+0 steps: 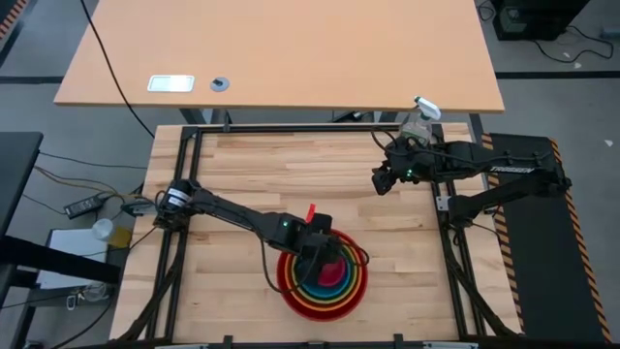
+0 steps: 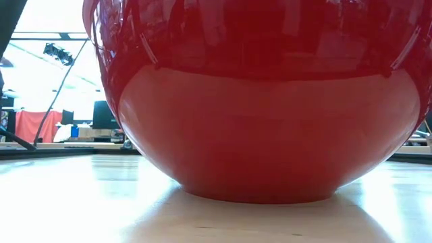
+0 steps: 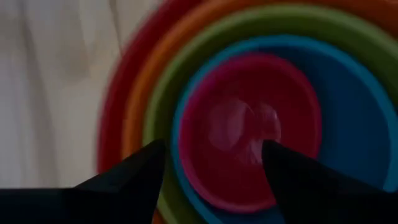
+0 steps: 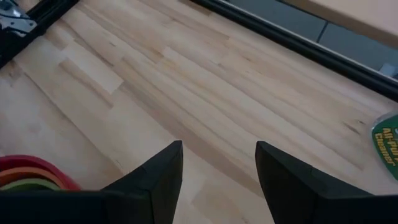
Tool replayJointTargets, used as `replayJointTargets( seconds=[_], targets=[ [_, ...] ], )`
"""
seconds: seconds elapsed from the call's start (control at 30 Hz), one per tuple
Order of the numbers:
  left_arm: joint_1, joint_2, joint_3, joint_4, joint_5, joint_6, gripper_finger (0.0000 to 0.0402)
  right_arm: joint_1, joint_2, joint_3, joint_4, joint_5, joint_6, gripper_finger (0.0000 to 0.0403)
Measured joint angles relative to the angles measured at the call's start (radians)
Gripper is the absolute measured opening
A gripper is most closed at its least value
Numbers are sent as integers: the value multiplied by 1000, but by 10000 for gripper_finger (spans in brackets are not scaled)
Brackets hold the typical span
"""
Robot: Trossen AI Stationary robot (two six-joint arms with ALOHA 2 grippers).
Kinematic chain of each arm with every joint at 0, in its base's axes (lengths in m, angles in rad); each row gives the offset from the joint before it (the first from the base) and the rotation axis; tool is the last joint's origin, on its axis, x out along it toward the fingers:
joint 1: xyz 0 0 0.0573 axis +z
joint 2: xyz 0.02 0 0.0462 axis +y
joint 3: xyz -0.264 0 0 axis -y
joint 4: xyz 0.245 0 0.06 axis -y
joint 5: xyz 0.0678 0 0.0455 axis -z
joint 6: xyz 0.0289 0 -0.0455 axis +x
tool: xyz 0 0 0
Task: Nest bowls inside each other
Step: Stack the pink bowl on top of the blue bowl
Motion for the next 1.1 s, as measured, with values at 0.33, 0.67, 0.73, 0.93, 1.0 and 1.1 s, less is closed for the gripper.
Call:
replayJointTargets(
  seconds=[0.33,0.67,0.73,0.93,1.0,1.1],
  targets=[
    [9,-15,-60,99,211,184,237,0,0,0,9,3,7,208],
    [13,-15,-127,182,83,241,202,0,1,0,34,24,15,208],
    [13,-13,-140,202,88,237,198,0,1,0,36,24,15,208],
    [27,1,-145,176,275,230,192,3,1,0,42,25,14,208],
    [32,-1,-144,169,270,230,192,3,1,0,45,25,14,208],
    [40,-14,-130,164,247,231,192,3,1,0,47,25,12,208]
  ],
)
